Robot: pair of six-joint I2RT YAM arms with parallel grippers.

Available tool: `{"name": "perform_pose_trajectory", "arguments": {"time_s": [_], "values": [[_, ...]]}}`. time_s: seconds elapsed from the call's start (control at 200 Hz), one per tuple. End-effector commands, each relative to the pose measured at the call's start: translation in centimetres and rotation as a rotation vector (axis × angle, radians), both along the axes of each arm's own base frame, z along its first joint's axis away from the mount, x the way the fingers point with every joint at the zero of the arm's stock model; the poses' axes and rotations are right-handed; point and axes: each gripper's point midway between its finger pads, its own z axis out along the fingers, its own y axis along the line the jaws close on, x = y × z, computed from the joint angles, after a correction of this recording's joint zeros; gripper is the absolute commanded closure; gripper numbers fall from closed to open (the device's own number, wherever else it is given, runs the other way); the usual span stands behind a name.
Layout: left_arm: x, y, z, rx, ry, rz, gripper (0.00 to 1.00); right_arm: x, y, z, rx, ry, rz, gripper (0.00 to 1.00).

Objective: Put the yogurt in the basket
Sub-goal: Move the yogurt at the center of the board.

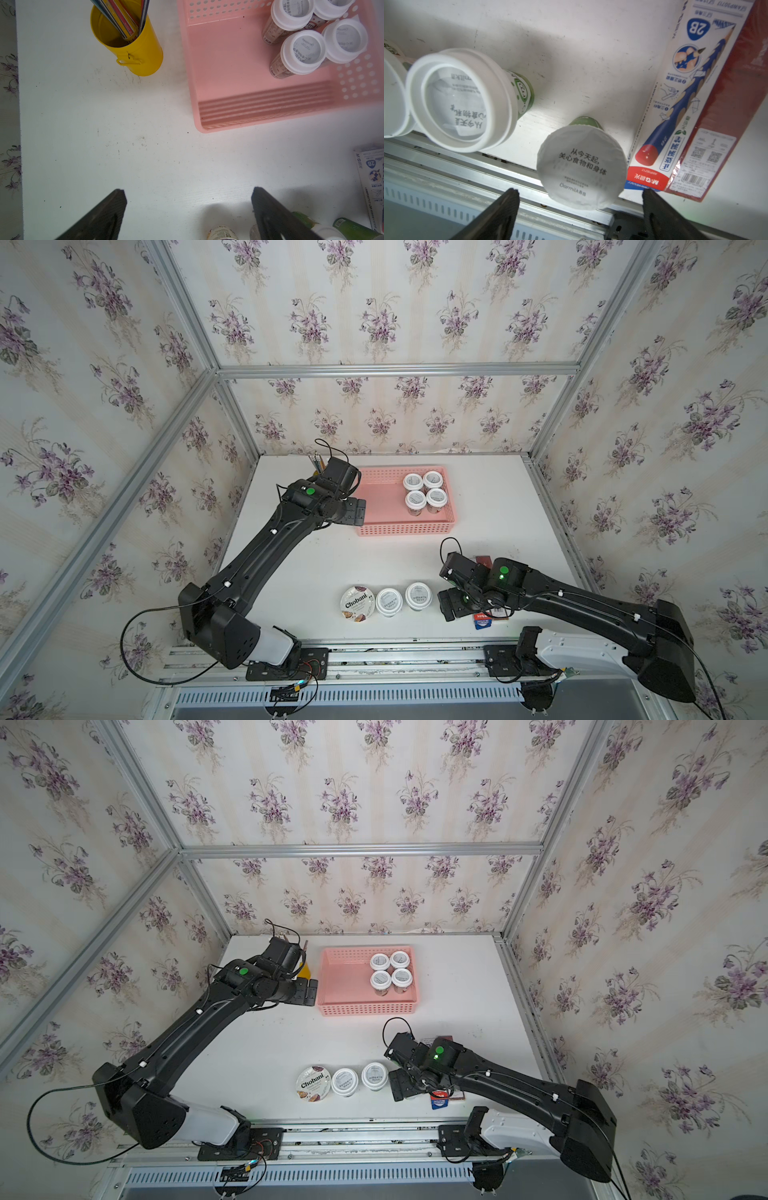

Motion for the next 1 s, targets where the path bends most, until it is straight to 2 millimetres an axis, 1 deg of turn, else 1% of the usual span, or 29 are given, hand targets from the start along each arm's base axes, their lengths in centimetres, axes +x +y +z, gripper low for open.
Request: {"name": "perform_pose_trajectory", "arguments": {"time_s": [0.0, 0.13, 0.235, 0.554, 0.994], "values": [[0.2, 0.3, 0.2, 0.016, -0.017, 0.003, 0.01, 0.2, 0.2, -0.5, -0.007, -0.005, -0.015, 0.03], [0.1, 0.4, 0.2, 0.022, -0.019, 0.005, 0.01, 0.4, -0.5, -1.1, -0.063, -0.012, -0.019, 0.02], [0.1, 0.5, 0.2, 0.025, -0.02, 0.007, 0.01, 0.5, -0.8, -1.5, -0.093, -0.014, -0.017, 0.04], [0.1, 0.6, 0.2, 0.029, -0.02, 0.009, 0.01, 0.9, -0.7, -1.7, -0.104, -0.029, -0.01, 0.12], [0.0, 0.9, 0.2, 0.038, -0.021, 0.015, 0.01, 1.5, -0.3, -1.9, -0.117, -0.047, 0.003, 0.17]]}}
